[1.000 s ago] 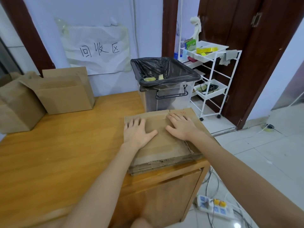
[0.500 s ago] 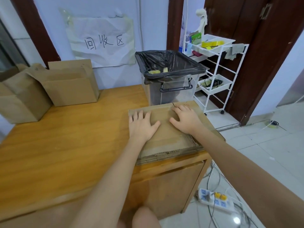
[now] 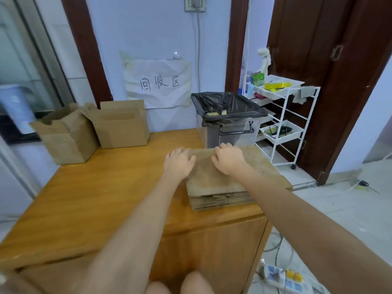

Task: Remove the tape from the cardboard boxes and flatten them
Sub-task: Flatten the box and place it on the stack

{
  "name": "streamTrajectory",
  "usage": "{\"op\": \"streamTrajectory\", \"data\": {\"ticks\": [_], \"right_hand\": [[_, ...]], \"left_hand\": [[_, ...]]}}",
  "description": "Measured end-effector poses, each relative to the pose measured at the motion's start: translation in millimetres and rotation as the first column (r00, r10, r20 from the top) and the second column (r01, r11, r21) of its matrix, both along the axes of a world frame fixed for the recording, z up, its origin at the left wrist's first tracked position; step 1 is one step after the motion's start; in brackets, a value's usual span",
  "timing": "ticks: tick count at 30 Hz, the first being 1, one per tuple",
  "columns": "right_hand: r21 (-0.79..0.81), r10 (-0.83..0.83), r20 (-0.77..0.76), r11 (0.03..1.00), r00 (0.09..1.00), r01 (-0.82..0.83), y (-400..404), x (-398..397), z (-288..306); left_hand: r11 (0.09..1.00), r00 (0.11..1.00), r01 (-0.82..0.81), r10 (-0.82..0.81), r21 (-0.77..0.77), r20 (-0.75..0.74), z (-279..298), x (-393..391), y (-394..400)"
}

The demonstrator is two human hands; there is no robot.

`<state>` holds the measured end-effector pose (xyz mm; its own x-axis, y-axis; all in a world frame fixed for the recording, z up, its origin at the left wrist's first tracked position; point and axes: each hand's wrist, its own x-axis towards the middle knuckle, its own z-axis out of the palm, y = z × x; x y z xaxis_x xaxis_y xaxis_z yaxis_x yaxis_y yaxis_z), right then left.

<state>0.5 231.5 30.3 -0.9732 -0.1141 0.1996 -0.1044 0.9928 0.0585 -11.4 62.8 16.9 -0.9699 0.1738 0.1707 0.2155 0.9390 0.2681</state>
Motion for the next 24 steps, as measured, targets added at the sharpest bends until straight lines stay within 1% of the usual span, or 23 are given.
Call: {"op": "streamTrajectory", "data": {"ticks": [7, 14, 20, 24], "right_hand": [[-0.047, 0.026, 0.056, 0.999, 0.998, -0.023, -62.5, 1.1, 17.4], [0.01, 0.094, 0.081, 0.995, 0.992, -0.095, -131.3, -9.6, 21.2], [-0.011, 0.151, 0.096, 0.988, 0.984, -0.151, -183.7, -29.5, 18.9], [-0.019, 0.166, 0.113, 0.986, 0.98, -0.165, -206.1, -49.5, 15.0]], "left_hand": [[0.985, 0.986, -0.163, 0.165, -0.063, 0.031, 16.1, 15.5, -64.3], [0.946, 0.947, -0.312, 0.317, -0.093, 0.05, 19.7, 23.8, -144.0], [0.919, 0.921, -0.373, 0.384, -0.127, 0.073, 14.7, 12.2, -193.7], [0.91, 0.906, -0.396, 0.409, -0.127, 0.106, 8.4, -6.1, -213.1]]}}
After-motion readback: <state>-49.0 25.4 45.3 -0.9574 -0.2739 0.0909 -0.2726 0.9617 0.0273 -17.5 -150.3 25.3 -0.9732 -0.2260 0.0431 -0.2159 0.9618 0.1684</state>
